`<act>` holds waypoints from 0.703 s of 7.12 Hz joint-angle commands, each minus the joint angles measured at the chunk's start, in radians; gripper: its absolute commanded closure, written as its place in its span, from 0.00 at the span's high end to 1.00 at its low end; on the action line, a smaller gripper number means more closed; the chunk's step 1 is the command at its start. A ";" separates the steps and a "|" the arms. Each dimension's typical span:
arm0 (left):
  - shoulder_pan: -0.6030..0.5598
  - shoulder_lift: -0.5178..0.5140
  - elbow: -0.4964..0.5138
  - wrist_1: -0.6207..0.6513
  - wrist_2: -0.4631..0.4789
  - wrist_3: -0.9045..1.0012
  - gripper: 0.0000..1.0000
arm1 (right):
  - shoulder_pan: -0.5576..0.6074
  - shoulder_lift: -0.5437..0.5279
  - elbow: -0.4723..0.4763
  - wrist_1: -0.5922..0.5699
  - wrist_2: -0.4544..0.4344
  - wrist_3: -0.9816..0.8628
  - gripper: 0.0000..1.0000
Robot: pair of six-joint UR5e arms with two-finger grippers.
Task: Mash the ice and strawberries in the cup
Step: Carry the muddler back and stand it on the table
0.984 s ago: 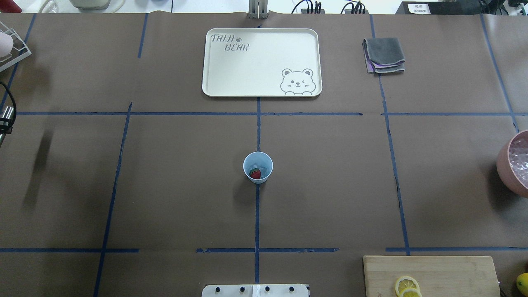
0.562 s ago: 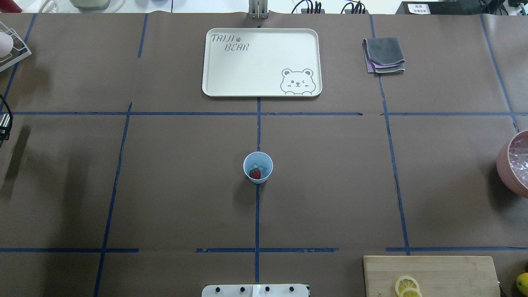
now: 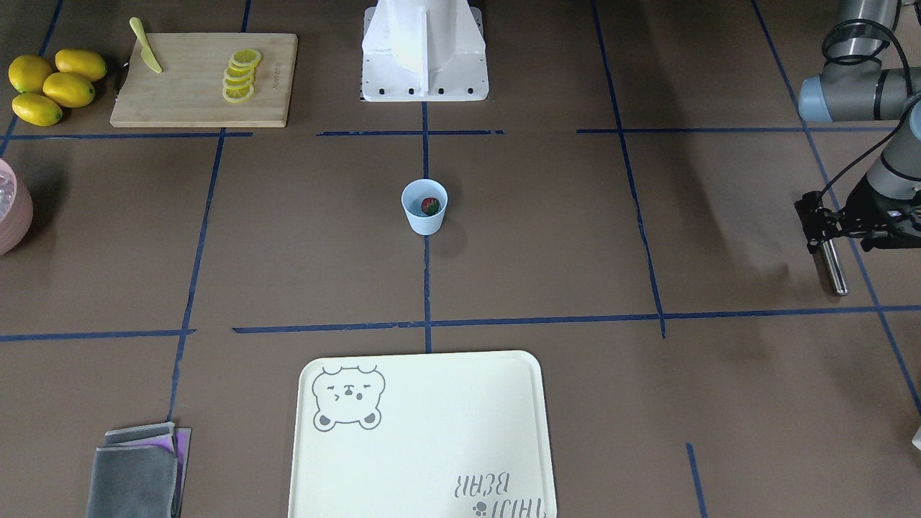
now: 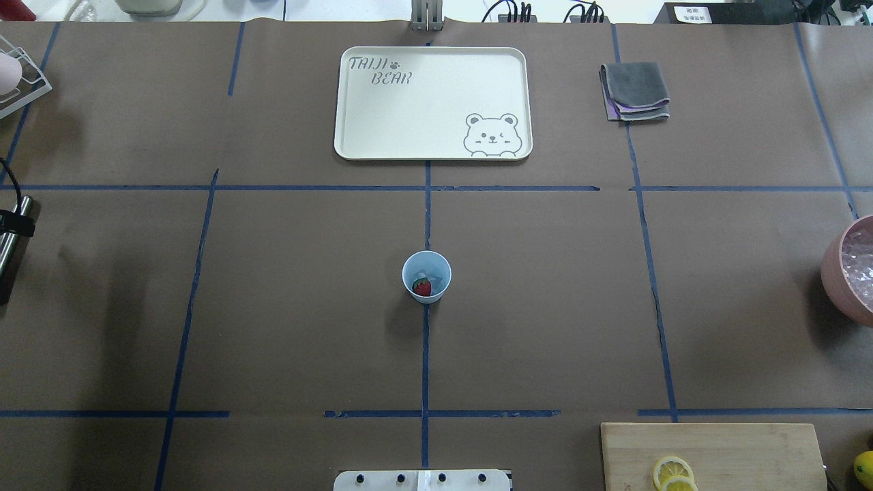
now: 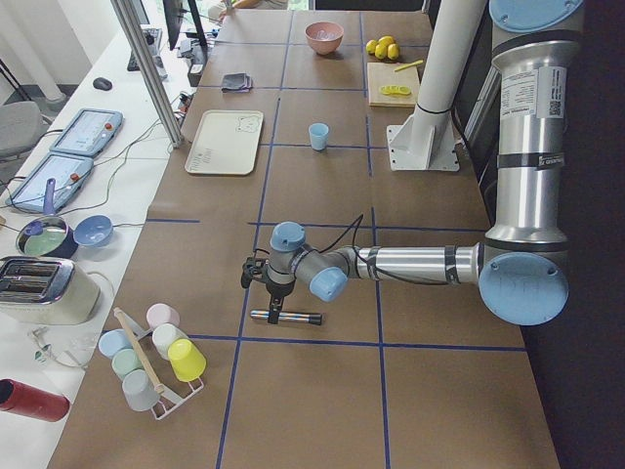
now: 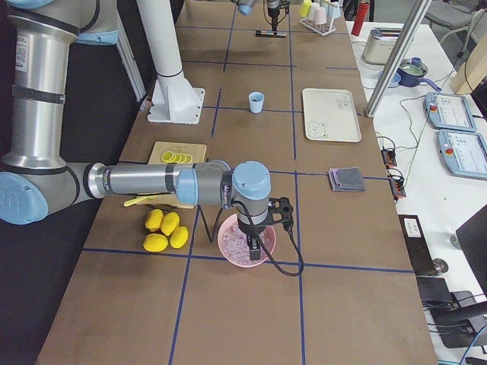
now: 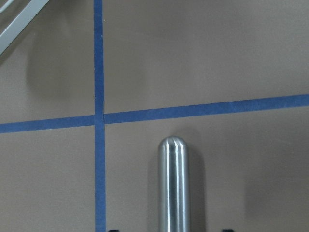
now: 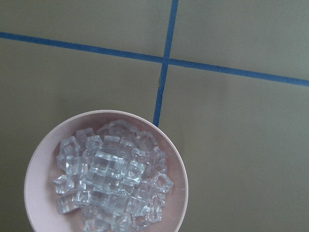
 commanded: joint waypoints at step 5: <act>-0.461 -0.021 -0.172 0.661 -0.252 0.709 1.00 | 0.000 0.000 0.002 0.001 0.000 0.000 1.00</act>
